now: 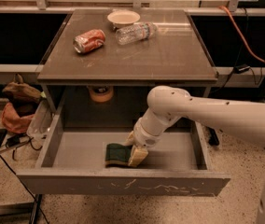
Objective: Place sponge into top drawer
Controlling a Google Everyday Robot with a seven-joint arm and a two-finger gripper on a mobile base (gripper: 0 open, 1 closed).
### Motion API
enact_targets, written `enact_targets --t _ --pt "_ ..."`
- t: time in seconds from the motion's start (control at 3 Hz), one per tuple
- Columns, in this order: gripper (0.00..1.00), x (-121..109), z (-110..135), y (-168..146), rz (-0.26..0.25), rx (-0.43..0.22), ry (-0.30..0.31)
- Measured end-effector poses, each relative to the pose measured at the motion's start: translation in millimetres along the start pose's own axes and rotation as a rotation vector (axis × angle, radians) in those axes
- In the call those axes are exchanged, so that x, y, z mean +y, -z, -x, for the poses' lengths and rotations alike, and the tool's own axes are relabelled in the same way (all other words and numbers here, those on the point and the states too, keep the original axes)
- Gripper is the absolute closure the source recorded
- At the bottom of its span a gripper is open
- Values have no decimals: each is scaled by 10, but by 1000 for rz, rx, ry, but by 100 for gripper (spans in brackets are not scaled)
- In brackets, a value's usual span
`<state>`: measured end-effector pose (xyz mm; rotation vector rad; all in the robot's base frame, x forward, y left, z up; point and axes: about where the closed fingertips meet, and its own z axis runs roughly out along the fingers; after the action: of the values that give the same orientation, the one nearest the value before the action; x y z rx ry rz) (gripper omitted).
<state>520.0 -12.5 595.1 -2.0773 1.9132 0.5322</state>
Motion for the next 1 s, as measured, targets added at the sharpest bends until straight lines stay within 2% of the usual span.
enact_targets --t 1.0 --pt "12 1 0 -1 0 0 0"
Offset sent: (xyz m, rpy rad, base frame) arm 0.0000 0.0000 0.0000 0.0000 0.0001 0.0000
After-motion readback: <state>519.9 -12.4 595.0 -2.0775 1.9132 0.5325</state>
